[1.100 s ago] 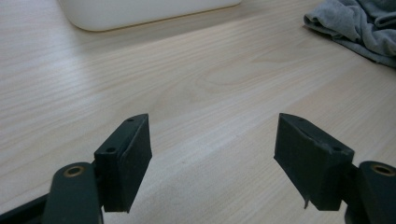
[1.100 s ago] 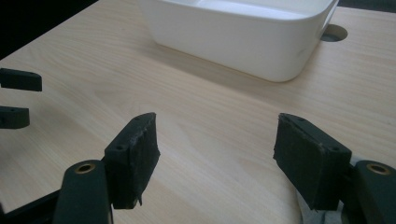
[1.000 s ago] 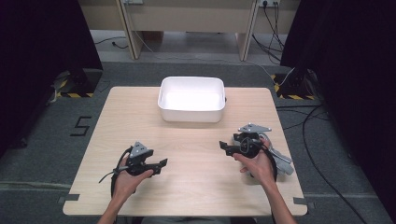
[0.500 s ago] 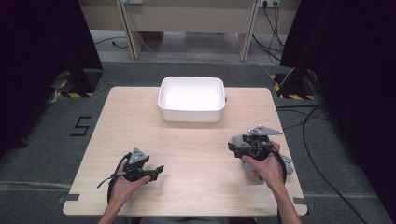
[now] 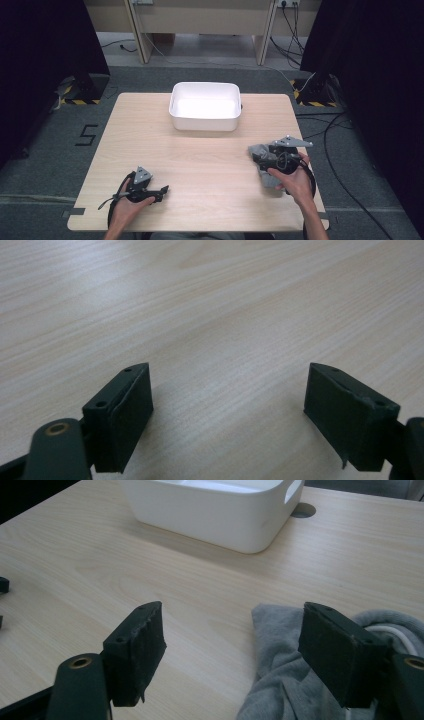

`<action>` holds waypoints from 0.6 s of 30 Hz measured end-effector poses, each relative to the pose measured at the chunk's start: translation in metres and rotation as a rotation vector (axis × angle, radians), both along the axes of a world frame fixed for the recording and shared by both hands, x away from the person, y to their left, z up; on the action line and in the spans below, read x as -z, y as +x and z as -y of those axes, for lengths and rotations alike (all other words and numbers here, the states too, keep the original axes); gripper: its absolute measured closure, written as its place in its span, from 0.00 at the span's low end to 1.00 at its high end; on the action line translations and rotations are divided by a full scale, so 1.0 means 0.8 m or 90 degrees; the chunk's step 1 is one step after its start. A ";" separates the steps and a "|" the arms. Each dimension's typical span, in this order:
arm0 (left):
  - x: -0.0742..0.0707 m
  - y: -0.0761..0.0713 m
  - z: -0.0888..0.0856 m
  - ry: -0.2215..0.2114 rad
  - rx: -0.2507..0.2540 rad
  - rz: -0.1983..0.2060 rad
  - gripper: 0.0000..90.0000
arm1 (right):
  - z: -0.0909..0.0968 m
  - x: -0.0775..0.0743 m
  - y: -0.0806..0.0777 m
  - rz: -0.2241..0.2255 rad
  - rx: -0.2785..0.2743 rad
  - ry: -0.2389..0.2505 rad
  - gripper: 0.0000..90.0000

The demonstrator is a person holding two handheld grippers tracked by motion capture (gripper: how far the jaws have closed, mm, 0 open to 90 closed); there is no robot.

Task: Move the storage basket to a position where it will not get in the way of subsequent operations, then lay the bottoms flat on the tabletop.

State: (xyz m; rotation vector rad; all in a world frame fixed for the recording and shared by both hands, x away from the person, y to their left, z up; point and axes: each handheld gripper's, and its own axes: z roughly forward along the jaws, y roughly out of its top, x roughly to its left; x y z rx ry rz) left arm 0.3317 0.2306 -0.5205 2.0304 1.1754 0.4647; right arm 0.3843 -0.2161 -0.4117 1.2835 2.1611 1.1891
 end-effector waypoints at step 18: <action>0.004 -0.009 0.005 0.009 -0.004 0.015 0.17 | 0.039 0.010 -0.007 -0.015 0.041 -0.041 0.27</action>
